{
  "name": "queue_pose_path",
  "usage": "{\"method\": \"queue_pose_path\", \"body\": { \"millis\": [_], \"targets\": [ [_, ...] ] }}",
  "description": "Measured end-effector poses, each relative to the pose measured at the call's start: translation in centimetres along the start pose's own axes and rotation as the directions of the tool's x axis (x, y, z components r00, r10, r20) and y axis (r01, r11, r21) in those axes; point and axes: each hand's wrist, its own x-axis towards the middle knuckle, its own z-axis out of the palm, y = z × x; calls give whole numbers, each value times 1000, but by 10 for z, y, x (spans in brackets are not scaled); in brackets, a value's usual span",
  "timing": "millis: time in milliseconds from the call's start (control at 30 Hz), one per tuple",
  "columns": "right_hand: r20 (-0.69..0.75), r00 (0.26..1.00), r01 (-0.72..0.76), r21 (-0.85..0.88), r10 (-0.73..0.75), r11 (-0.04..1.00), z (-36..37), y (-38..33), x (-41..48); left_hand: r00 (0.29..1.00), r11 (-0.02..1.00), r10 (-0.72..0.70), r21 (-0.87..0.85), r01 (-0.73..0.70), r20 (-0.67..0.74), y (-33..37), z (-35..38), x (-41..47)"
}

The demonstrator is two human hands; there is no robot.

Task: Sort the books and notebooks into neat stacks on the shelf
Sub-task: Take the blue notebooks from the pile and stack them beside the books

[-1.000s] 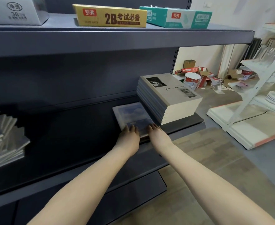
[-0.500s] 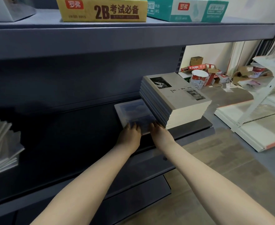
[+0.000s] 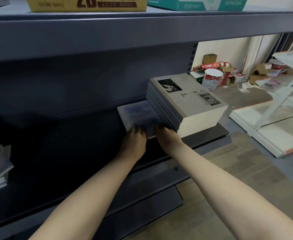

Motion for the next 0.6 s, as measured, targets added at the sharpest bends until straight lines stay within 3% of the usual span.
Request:
{"method": "queue_pose_path", "body": {
  "millis": [200, 600],
  "targets": [
    [-58, 998, -20, 29, 21, 999, -3, -1, 6, 1000, 1000, -16, -8, 16, 13, -2, 0, 6],
    [-2, 997, 80, -112, -81, 990, -7, -1, 18, 1000, 1000, -14, -25, 14, 18, -12, 2, 20]
  ]
}}
